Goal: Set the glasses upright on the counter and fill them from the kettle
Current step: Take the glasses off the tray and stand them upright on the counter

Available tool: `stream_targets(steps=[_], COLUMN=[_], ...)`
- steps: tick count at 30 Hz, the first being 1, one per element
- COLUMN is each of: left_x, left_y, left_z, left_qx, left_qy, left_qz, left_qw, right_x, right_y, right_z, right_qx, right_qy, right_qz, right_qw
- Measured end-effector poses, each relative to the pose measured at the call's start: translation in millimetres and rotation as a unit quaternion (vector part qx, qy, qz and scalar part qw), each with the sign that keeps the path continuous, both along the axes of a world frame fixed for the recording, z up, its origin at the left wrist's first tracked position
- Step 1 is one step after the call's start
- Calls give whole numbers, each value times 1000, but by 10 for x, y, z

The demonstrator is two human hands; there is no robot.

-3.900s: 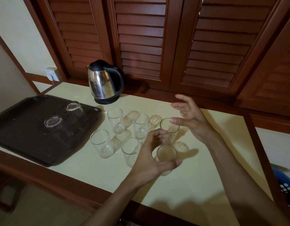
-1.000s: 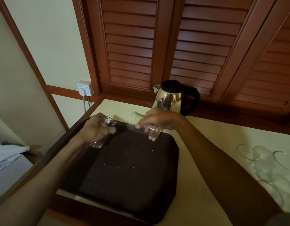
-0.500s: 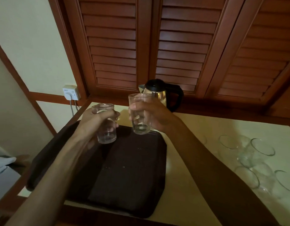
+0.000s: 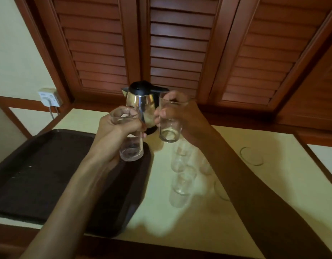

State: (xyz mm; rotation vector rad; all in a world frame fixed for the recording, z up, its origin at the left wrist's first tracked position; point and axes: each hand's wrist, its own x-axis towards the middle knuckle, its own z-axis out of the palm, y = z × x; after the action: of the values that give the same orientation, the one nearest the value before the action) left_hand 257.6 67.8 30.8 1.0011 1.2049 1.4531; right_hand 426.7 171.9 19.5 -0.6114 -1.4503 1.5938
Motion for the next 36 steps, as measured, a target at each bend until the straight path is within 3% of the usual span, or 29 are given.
stream_targets(steps=[12, 21, 29, 36], left_x=[2602, 4040, 4550, 4536], left_y=[-97, -190, -184, -196], left_z=[0, -473, -1304, -1560], left_qx=[80, 107, 81, 87], left_qy=[29, 33, 62, 87], left_qz=[5, -49, -49, -26], left_qw=[996, 993, 994, 992], right_x=[2507, 3634, 3958, 3969], right_y=[-44, -19, -28, -12], right_z=[10, -363, -857, -1272], right_qx=[80, 82, 39, 50], right_qy=[8, -1, -64, -122], right_qz=[-25, -78, -84, -108], right_qw=[996, 994, 994, 985])
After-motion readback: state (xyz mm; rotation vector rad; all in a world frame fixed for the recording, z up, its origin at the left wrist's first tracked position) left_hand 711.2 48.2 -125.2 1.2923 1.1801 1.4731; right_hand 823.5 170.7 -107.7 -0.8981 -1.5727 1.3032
